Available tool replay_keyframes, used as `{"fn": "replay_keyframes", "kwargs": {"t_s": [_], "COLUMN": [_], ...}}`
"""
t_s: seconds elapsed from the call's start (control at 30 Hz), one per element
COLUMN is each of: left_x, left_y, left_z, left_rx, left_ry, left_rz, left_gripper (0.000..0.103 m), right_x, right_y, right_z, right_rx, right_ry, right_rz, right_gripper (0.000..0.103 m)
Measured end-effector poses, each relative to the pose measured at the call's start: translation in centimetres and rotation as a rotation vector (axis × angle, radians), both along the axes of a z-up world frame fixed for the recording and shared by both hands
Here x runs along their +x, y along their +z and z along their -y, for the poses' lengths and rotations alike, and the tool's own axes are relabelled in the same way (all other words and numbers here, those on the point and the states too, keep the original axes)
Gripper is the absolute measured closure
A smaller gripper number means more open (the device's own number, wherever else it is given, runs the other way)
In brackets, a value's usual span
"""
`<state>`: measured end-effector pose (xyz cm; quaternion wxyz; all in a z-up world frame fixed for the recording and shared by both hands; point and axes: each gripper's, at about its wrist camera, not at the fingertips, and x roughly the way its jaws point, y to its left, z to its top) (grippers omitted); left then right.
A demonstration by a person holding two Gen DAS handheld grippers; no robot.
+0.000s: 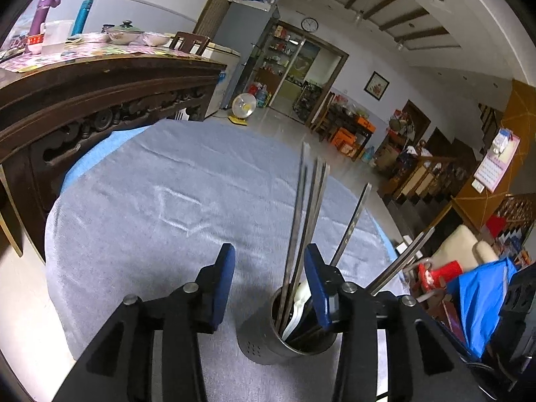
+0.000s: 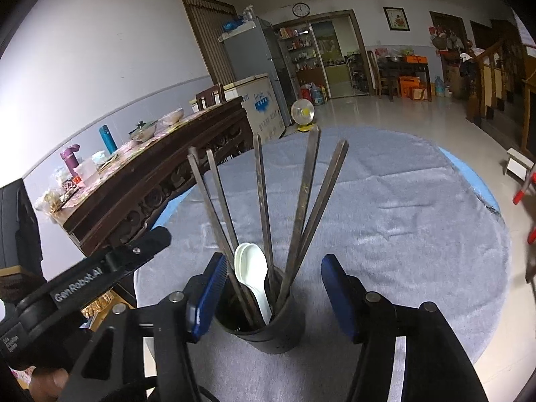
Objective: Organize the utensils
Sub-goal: 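Open both tools and pull them back from the holder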
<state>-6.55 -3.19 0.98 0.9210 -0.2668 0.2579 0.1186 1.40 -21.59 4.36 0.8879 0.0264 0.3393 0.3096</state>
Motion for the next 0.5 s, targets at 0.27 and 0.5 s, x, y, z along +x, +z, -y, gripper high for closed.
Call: {"fn": "replay_keyframes", "kwargs": {"t_s": [0.27,0.5], "left_x": [-1.7,-1.7], "left_y": [1.2,1.7], "left_z": [-1.8,-2.0], "left_rx": [-0.01,0.034], "left_ry": [0.063,0.056], "left_rz": [0.024,-0.032], "left_gripper": [0.043,0.034], "right_x": [-0.7,-1.7], "right_y": [1.8,3.9], "right_z": [1.2,2.5], "right_rx": [0.02,0.044], "right_ry": [-0.039,-0.042], "right_rz": [0.04,0.085], "right_gripper": [0.039,0.032]}}
